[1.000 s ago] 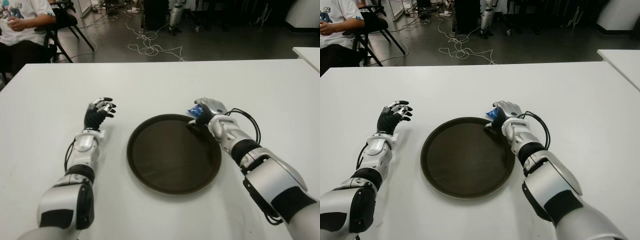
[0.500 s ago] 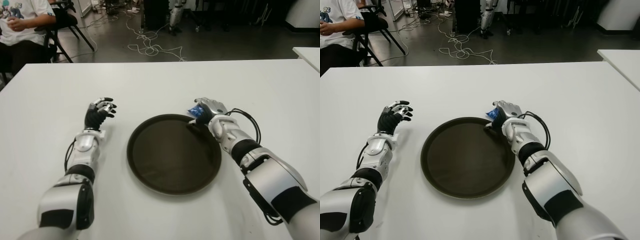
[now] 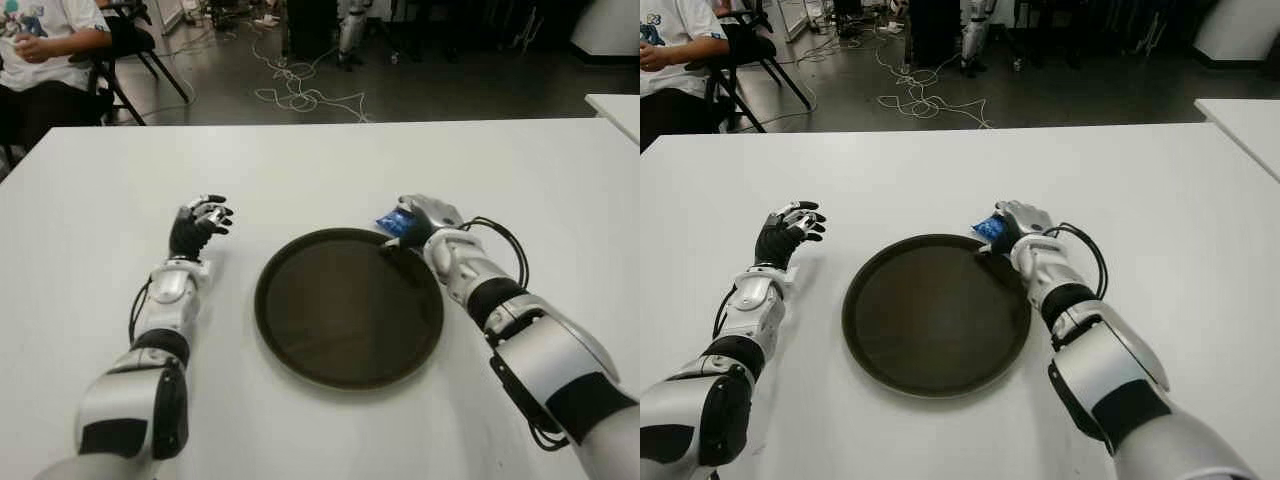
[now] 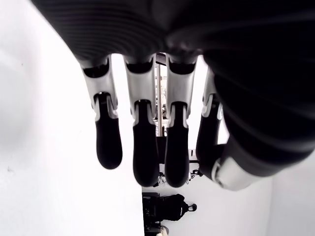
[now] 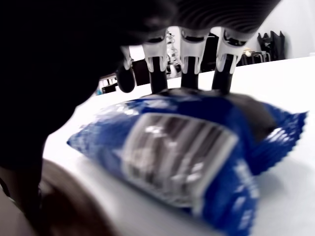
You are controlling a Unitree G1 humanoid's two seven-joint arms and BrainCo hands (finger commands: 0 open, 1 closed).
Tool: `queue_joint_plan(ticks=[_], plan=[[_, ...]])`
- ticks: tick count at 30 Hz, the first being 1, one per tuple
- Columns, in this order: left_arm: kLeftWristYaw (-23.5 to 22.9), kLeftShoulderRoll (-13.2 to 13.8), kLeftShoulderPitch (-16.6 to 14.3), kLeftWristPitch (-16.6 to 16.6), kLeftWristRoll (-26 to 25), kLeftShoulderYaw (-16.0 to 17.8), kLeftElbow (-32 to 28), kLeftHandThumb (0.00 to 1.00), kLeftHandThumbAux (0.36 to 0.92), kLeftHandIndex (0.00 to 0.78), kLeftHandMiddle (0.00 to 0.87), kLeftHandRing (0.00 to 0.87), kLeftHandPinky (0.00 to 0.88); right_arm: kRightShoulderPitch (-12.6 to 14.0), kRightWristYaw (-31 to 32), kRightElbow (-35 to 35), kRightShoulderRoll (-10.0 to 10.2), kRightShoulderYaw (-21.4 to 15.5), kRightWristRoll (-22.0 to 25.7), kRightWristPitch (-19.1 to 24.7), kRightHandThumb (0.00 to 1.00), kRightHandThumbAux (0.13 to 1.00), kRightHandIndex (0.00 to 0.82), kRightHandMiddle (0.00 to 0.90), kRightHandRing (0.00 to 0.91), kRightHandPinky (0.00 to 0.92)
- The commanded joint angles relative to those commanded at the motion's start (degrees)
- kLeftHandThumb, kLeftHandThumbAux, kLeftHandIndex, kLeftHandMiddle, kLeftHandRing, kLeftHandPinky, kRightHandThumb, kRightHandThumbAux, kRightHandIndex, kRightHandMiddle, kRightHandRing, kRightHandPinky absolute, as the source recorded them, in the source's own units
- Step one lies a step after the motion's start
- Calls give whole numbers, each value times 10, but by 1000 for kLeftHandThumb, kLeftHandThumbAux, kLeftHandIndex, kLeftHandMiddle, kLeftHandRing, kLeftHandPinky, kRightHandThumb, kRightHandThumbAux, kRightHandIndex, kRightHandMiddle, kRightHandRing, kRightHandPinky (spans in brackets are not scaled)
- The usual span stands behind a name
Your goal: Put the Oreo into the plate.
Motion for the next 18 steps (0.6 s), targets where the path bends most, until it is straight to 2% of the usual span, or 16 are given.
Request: queue_joint_plan(ticks=[12, 18], plan=[[6, 0, -2, 3, 4, -3, 1, 829, 676, 393, 492, 494, 488, -12, -2, -7, -11, -13, 5, 0, 0, 606, 120, 113, 140, 195], [5, -1, -3, 0, 4, -5, 1, 830, 675, 394, 492, 496, 486, -15, -4, -11, -14, -19, 8, 5, 0, 608, 122, 110, 127, 157]])
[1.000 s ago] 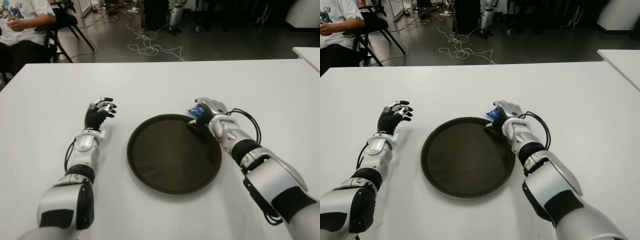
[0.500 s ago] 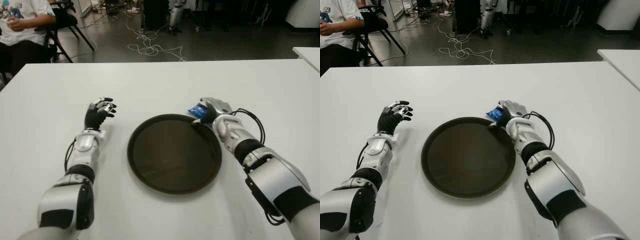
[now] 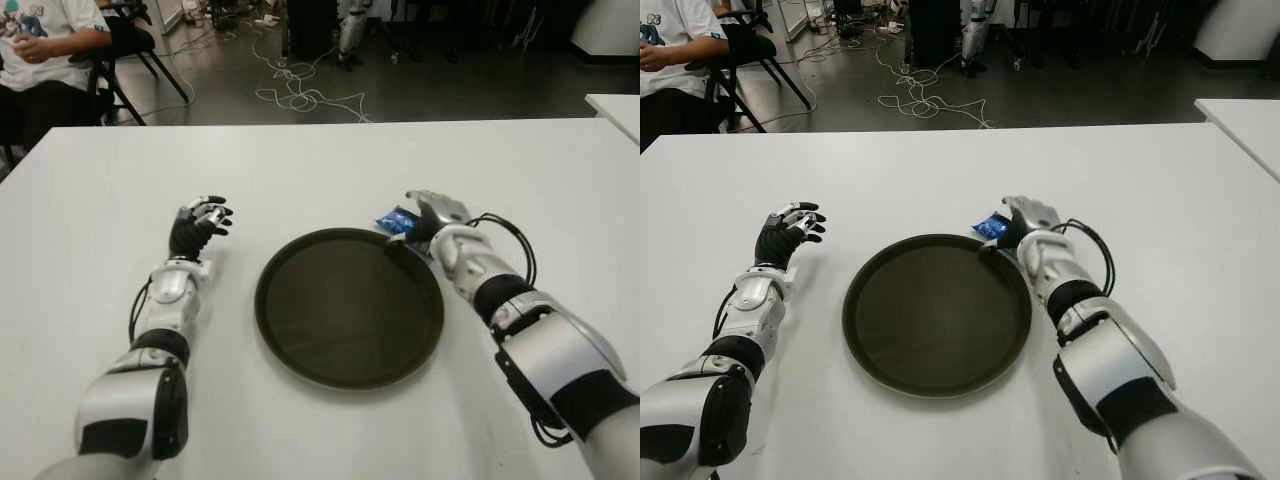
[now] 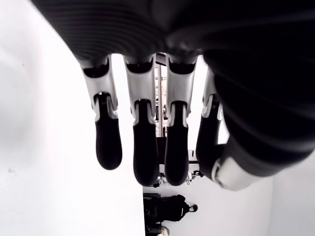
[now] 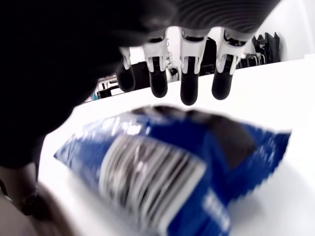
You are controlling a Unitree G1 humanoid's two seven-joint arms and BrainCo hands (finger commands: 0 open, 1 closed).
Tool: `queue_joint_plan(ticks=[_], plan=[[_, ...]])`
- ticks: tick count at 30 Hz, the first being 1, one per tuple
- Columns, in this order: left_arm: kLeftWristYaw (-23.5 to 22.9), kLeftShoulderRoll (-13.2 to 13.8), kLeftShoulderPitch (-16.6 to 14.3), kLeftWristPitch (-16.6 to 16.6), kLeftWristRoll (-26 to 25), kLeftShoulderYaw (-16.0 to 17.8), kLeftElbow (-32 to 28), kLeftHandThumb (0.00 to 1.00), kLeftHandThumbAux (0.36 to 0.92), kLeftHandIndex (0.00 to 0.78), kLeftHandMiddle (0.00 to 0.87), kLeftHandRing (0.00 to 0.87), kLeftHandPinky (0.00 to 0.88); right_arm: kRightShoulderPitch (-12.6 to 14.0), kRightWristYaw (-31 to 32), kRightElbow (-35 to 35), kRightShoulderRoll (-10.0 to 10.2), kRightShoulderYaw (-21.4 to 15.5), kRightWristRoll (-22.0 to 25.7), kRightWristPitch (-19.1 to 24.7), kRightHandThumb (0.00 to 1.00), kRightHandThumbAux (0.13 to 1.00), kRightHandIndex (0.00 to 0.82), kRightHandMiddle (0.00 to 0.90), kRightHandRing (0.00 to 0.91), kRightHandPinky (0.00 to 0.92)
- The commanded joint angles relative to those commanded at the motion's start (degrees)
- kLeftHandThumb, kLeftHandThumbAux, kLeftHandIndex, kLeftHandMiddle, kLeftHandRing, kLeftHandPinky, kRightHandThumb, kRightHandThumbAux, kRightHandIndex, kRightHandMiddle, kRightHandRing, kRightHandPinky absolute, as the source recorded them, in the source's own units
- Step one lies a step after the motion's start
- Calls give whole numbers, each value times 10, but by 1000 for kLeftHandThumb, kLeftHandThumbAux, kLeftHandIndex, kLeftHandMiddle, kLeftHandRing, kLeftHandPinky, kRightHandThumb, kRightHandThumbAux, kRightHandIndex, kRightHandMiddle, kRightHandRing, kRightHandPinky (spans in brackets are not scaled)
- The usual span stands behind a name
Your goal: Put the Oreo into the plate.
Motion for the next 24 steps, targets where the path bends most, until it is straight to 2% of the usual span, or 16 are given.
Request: queue_joint_plan(ticks=[11, 24], plan=[[-7, 0, 0, 0, -2, -3, -2, 829, 676, 388, 500, 497, 496, -4, 6, 2, -8, -10, 2, 3, 0, 615, 149, 111, 128, 162], [-3, -2, -1, 2, -3, -3, -2, 828, 677, 391, 492, 493, 487, -8, 12, 2, -10, -12, 0, 13, 0, 603, 113, 96, 106, 123]])
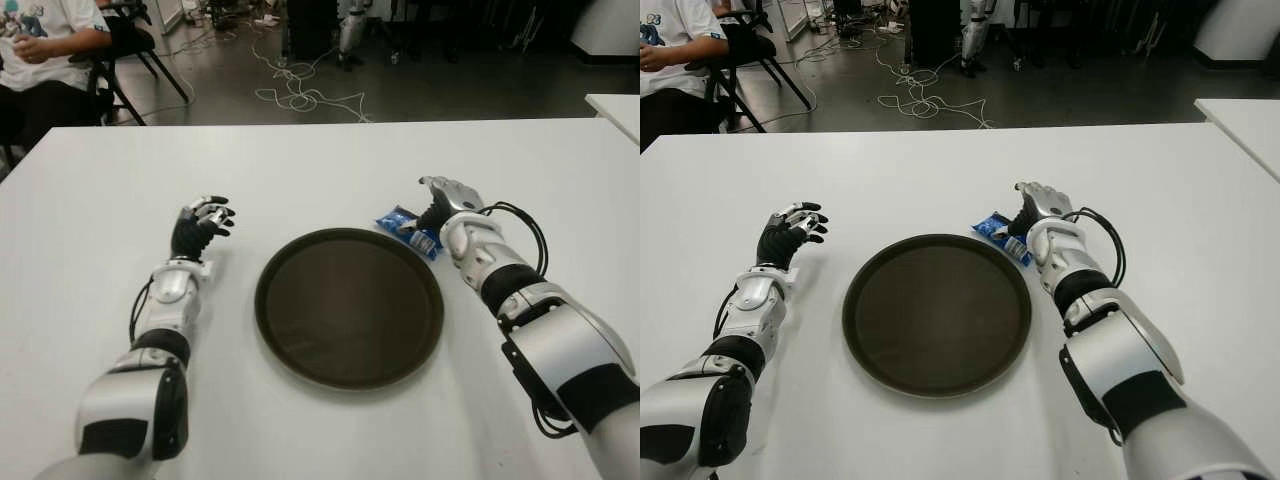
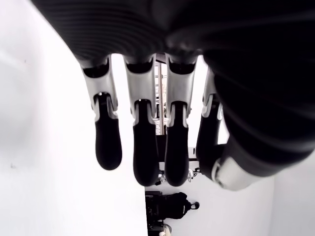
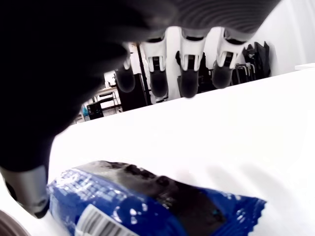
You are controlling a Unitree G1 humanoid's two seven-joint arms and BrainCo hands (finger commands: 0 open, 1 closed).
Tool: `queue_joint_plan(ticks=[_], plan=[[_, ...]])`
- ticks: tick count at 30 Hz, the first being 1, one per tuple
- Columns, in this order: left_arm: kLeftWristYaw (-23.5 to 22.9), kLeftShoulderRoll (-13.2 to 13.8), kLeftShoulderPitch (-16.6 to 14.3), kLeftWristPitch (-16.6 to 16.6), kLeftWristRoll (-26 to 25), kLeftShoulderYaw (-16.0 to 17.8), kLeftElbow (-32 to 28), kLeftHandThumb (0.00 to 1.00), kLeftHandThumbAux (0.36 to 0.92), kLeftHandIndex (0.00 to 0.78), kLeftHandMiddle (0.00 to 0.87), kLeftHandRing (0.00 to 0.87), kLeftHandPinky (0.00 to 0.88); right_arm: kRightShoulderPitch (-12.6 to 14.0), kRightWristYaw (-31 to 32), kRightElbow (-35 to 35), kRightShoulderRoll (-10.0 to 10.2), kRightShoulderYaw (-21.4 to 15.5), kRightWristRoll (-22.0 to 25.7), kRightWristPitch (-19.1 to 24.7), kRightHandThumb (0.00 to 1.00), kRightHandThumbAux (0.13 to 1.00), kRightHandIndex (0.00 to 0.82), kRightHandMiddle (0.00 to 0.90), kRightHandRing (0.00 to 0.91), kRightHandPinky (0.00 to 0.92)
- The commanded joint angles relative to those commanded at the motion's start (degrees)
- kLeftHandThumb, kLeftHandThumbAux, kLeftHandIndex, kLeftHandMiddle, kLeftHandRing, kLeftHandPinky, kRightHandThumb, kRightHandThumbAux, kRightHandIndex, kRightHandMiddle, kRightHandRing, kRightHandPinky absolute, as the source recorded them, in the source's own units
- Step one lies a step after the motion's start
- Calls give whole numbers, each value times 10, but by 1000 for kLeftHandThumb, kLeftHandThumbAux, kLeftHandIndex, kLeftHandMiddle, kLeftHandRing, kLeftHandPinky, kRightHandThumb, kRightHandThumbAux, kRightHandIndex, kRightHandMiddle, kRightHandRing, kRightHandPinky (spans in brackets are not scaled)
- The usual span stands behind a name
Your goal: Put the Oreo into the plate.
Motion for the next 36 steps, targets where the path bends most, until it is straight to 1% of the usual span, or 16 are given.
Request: queue_joint_plan(ticks=[3, 7, 16, 20, 24, 31, 36], plan=[[1, 0, 0, 0, 0, 0, 0, 828, 676, 391, 493, 492, 488, 1, -2, -1, -1, -1, 1, -2, 0, 604, 124, 101, 109, 127], [5, -1, -1, 2, 1, -1, 0, 829, 676, 390, 496, 491, 488, 1, -3, -1, -1, -3, 2, -2, 0, 612, 120, 95, 102, 111], [7, -1, -1, 2, 3, -4, -1, 827, 677, 383, 504, 491, 481, 0, -2, -1, -1, -9, 4, 0, 0, 640, 123, 91, 112, 144], [4, -1, 0, 0, 2, -3, -1, 827, 677, 385, 501, 488, 477, 1, 0, -1, 0, -11, 5, -1, 0, 629, 125, 100, 118, 150], [3, -1, 1, -3, 1, -3, 0, 828, 676, 388, 498, 487, 479, 2, -1, -2, -1, -9, 1, -8, 0, 619, 131, 103, 113, 133], [3, -1, 2, -8, 3, -4, -1, 828, 676, 385, 505, 496, 488, 5, -3, -2, 2, -6, 0, -12, 0, 628, 122, 100, 113, 142], [4, 1, 2, -5, 5, -6, 0, 827, 677, 381, 512, 502, 491, 7, -2, -2, 5, -4, -2, -15, 0, 631, 121, 103, 118, 150]])
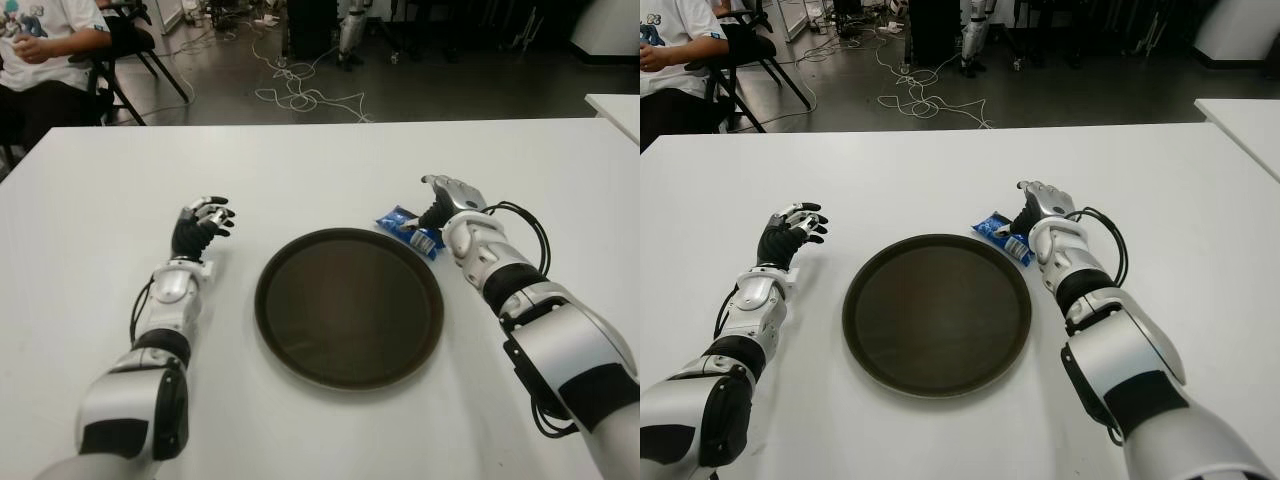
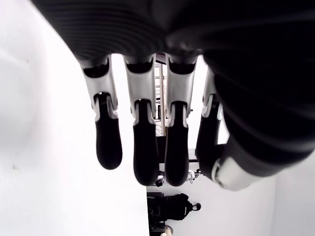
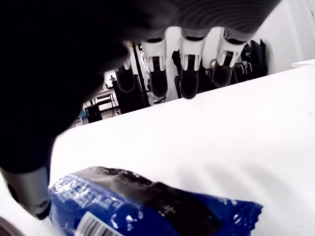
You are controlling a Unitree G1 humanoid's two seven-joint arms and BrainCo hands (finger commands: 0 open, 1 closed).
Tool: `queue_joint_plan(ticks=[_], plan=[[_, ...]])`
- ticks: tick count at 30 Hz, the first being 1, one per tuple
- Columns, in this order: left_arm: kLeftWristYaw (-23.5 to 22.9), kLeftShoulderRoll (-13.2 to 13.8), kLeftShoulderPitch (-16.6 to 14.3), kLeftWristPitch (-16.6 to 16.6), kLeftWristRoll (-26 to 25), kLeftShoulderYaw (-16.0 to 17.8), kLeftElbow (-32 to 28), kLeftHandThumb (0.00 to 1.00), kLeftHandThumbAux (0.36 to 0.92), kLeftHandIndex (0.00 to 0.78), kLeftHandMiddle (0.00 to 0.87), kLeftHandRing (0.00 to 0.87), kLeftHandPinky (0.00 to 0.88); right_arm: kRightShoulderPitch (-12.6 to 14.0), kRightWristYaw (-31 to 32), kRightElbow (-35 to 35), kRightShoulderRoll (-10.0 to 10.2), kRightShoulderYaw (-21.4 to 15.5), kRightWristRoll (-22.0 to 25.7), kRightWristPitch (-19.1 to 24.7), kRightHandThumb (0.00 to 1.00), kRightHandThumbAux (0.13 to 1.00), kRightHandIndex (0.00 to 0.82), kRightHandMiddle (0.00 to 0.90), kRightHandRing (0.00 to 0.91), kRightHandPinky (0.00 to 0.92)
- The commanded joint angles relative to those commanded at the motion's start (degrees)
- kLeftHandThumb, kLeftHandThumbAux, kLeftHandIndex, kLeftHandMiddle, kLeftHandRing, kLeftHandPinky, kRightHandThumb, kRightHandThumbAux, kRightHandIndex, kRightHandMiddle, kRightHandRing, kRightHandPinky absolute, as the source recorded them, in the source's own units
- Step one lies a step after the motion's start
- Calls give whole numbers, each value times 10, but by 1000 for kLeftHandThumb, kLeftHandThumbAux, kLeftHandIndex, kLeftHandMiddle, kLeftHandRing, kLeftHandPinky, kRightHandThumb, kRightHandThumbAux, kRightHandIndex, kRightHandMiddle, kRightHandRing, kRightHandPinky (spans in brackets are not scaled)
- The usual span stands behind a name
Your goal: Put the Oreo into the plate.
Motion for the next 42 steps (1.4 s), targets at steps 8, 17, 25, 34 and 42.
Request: queue_joint_plan(ticks=[8, 17, 25, 34, 42], plan=[[0, -1, 0, 3, -1, 1, -1, 829, 676, 388, 499, 493, 485, 3, 6, 3, 3, 8, -5, -4, 0, 621, 120, 106, 121, 147], [2, -1, 1, 5, -3, 3, -2, 829, 676, 384, 507, 502, 487, 7, 6, 6, 5, 19, -8, -10, 0, 629, 118, 112, 132, 158], [0, -1, 2, 4, -6, 7, -3, 830, 675, 387, 506, 500, 493, 8, 7, 8, 9, 23, -9, -1, 0, 628, 119, 113, 138, 183], [-5, 0, 4, 0, -9, 8, -4, 830, 675, 387, 508, 499, 497, 12, 8, 11, 11, 21, -6, 2, 0, 626, 128, 120, 153, 215], [-8, 1, 7, -5, -10, 9, -6, 828, 677, 383, 509, 505, 498, 12, 11, 15, 13, 14, -1, 7, 0, 624, 140, 138, 175, 243]])
